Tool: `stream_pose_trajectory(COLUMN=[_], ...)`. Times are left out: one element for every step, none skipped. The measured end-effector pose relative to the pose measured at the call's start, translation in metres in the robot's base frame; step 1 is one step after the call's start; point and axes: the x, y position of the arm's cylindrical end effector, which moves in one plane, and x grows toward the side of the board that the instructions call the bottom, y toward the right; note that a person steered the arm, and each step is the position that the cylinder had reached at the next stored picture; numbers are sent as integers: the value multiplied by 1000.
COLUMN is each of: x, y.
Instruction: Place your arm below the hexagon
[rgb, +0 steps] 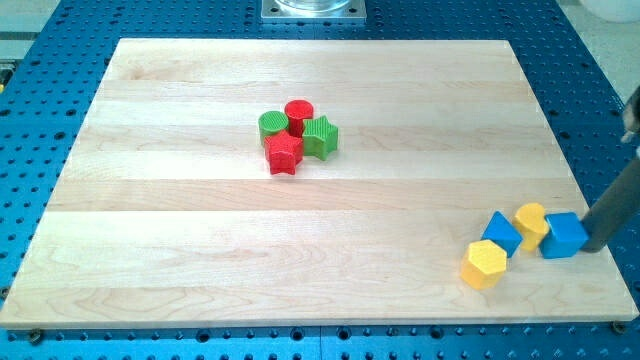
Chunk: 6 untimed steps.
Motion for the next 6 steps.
stream_pose_trajectory(x=[3, 16, 35, 58, 70, 69], y=[-22, -29, -38, -51, -65, -92])
